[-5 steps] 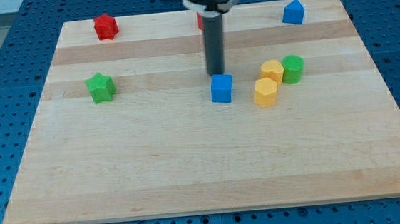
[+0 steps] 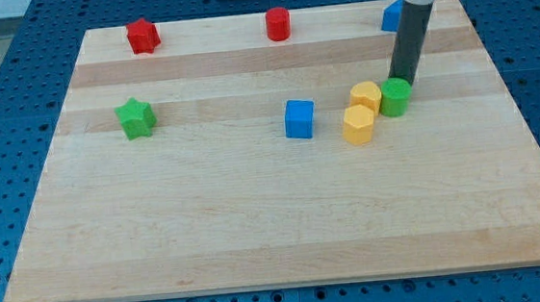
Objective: Push green circle close to the yellow hexagon
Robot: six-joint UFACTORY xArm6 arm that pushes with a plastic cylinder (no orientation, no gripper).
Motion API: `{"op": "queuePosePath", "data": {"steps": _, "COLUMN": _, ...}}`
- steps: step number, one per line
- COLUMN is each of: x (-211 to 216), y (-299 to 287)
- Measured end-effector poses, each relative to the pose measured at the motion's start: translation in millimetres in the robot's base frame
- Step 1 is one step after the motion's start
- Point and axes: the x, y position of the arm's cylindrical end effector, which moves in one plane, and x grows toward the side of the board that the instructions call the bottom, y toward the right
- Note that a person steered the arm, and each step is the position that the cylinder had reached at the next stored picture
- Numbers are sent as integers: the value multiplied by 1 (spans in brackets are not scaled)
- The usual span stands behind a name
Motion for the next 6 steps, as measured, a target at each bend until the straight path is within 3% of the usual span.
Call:
{"op": "queuePosePath", "data": {"steps": 3, "x": 64, "y": -1}}
{"op": "queuePosePath", "data": {"steps": 6, "x": 78, "y": -13}}
